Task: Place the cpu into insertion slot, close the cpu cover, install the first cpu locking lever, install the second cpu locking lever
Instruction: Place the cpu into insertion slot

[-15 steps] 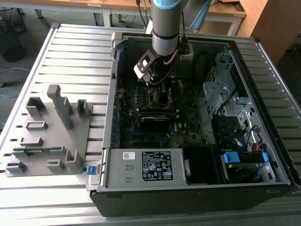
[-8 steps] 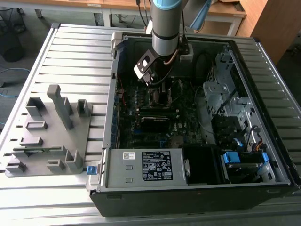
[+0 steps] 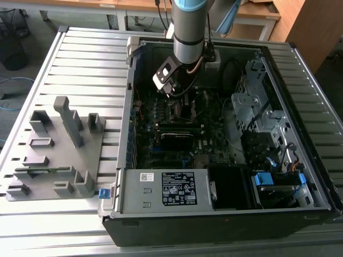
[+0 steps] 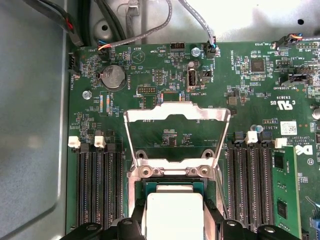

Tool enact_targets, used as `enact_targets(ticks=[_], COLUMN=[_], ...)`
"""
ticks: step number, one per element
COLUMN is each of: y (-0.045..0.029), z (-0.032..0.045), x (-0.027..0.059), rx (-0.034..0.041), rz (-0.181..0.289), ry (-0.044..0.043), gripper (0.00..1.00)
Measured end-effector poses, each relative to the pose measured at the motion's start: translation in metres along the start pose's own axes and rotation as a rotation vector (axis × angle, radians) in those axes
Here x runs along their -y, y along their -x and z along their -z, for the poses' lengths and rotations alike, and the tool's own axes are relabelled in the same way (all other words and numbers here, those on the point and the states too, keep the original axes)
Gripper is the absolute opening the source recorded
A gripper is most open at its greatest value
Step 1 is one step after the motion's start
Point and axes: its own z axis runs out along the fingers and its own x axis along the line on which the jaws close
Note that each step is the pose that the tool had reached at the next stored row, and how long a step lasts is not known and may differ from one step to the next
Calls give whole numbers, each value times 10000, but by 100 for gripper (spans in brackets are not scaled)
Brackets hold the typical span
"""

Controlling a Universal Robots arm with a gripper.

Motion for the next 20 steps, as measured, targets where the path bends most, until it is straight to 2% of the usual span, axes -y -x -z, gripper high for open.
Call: enact_targets(ticks=[20], y=[1], z=[-24], x=[2], rx=[3], rz=[2], ry=[-2], gripper=[54])
